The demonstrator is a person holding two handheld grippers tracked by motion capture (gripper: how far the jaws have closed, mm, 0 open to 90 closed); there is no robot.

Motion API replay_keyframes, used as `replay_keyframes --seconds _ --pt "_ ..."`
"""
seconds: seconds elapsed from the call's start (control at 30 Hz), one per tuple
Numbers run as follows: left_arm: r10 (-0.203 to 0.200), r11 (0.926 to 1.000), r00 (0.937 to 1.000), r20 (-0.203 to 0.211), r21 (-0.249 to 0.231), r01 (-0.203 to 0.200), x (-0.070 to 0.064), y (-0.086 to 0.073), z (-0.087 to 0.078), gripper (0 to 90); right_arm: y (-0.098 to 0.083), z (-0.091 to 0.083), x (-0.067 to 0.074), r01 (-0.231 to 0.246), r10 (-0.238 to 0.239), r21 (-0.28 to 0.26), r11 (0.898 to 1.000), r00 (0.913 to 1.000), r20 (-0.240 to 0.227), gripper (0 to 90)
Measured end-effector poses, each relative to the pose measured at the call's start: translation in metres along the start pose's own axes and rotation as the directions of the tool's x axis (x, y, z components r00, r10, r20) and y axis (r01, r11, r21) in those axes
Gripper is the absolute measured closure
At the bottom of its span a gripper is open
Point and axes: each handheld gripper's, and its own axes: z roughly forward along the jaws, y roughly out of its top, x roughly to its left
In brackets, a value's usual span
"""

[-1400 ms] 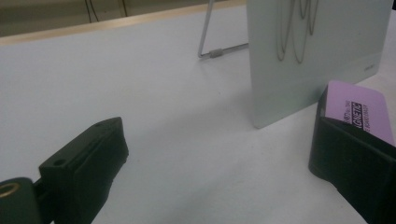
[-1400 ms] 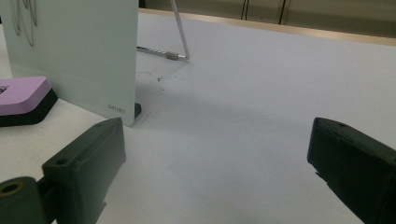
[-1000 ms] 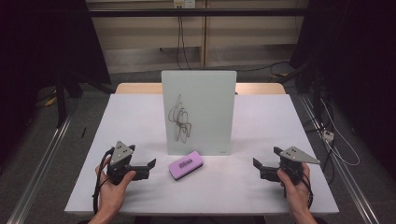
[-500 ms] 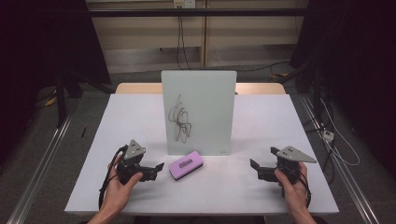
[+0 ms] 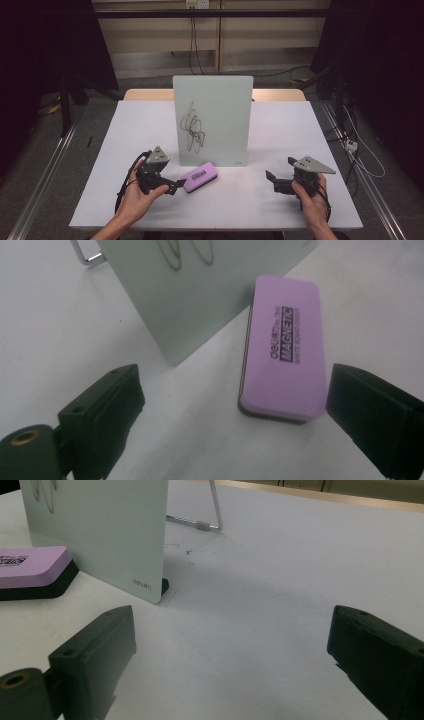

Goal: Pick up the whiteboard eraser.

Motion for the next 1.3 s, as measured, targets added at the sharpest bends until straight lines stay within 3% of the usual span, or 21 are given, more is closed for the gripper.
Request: replay_keyframes --seconds 0.13,0.33,0.4,0.67,0.8,0.87,0.93,0.97,1.0,1.03,1.1,1.23,1.3 --pt "0.035 0.9994 0.9984 0.045 0.008 -0.035 -0.002 0.008 0.005 8.6 0.000 0.001 0.000 -0.006 0.006 0.001 1.000 1.0000 -0.004 5.5" --pt "0.045 0.9979 0.9963 0.073 0.042 -0.048 -0.009 0.020 0.017 9.7 0.000 0.001 0.000 -0.004 0.004 -0.001 1.000 1.0000 -0.005 5.5" --pt "0.089 0.9940 0.9922 0.087 0.057 -0.094 -0.015 0.026 0.020 10.4 0.000 0.001 0.001 -0.006 0.006 0.000 1.000 1.0000 -0.007 5.5" --pt "0.115 0.9860 0.9862 0.120 0.107 -0.128 -0.026 0.036 0.035 13.9 0.000 0.001 0.002 0.003 -0.003 -0.001 1.000 0.9999 -0.013 5.4" --pt "0.120 0.9833 0.9859 0.116 0.123 -0.134 -0.029 0.040 0.041 15.5 0.001 0.002 0.002 0.004 -0.004 0.002 1.000 0.9998 -0.018 5.5" --pt "0.146 0.9761 0.9828 0.113 0.145 -0.162 -0.030 0.043 0.045 15.9 0.001 0.002 0.003 0.011 -0.011 0.004 1.000 0.9997 -0.020 5.4" --pt "0.152 0.9740 0.9831 0.102 0.153 -0.167 -0.030 0.044 0.048 19.3 0.001 0.002 0.003 0.012 -0.012 0.005 1.000 0.9997 -0.021 5.5" --pt "0.152 0.9740 0.9831 0.102 0.153 -0.167 -0.030 0.044 0.048 19.6 0.000 0.002 0.003 0.015 -0.015 0.004 1.000 0.9997 -0.021 5.5" --pt "0.086 0.9893 0.9920 0.092 0.110 -0.096 -0.035 0.043 0.053 19.7 0.000 0.002 0.003 0.016 -0.015 0.004 1.000 0.9996 -0.022 5.5" --pt "0.148 0.9738 0.9835 0.104 0.158 -0.164 -0.030 0.044 0.052 20.5 0.001 0.002 0.003 0.016 -0.016 0.003 1.000 0.9996 -0.022 5.5" --pt "0.140 0.9743 0.9833 0.116 0.161 -0.158 -0.031 0.043 0.055 23.6 0.000 0.002 0.003 0.015 -0.015 0.004 1.000 0.9996 -0.023 5.4" --pt "0.163 0.9637 0.9788 0.125 0.193 -0.185 -0.032 0.043 0.058 26.2 0.000 0.003 0.003 0.015 -0.015 0.007 1.000 0.9997 -0.021 5.5" --pt "0.150 0.9666 0.9816 0.117 0.191 -0.171 -0.033 0.043 0.060 27.8 0.000 0.003 0.003 0.016 -0.016 0.006 1.000 0.9996 -0.023 5.5"
